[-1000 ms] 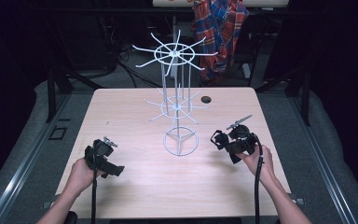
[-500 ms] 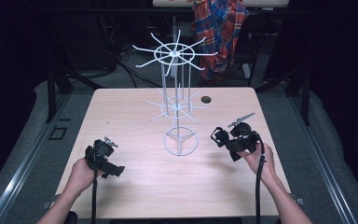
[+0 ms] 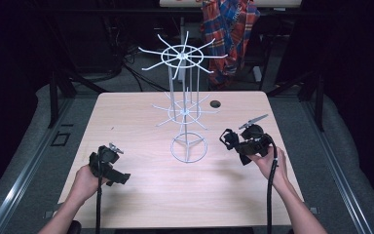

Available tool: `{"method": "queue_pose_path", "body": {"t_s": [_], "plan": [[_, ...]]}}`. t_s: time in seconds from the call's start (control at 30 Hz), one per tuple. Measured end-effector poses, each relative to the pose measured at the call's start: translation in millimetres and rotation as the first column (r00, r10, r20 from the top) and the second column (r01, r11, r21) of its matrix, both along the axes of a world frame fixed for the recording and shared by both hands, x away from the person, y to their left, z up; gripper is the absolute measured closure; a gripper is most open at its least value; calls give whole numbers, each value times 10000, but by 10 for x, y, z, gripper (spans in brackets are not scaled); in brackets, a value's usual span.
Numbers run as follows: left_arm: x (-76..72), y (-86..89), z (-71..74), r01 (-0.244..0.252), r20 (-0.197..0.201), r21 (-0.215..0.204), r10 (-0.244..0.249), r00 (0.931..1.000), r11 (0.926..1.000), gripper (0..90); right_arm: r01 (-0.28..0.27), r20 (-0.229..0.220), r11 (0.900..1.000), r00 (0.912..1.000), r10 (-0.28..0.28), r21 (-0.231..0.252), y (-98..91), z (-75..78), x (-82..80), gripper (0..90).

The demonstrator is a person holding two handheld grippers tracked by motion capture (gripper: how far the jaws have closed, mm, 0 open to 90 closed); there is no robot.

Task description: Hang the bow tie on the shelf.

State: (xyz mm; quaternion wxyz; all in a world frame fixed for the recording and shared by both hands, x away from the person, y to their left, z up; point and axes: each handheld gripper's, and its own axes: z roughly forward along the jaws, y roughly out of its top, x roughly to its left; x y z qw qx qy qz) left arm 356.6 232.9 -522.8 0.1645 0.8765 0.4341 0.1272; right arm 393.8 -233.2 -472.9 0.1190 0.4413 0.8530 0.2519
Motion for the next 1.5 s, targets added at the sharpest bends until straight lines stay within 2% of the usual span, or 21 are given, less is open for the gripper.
{"method": "queue_pose_path", "body": {"t_s": [0.4, 0.5, 0.7, 0.73, 0.87, 1.07, 1.3, 1.5], "plan": [[-1, -14, -6, 16, -52, 27, -16, 10000, 10000, 2, 25, 183, 9999, 9998, -28, 137, -17, 80, 13, 743], [-5, -9, -18, -24, -24, 59, 24, 10000, 10000, 2, 16, 258, 9995, 9997, -24, 321, -3, 109, 18, 743], [-4, -13, -9, 27, -68, 51, -27, 10000, 10000, 3, 9, 476, 9993, 9989, -26, 364, -11, 175, 23, 743], [-5, -16, -10, 20, -71, 35, -20, 10000, 10000, 2, 23, 479, 9985, 9988, -49, 540, -9, 177, 22, 743], [-5, -11, -9, 0, -79, 39, 0, 10000, 10000, 3, 15, 520, 9991, 9986, -37, 427, -26, 207, 18, 743], [-3, -3, -7, -29, -50, 77, 29, 10000, 10000, 3, 66, 703, 9977, 9975, -114, 676, -42, 317, 16, 743], [2, -6, -12, -23, -93, 79, 24, 10000, 10000, 4, 49, 790, 9981, 9968, -97, 610, -60, 365, 21, 743], [5, -7, -12, -57, -71, 60, 57, 10000, 10000, 4, 53, 896, 9970, 9959, -122, 767, -62, 433, 22, 743]]}}
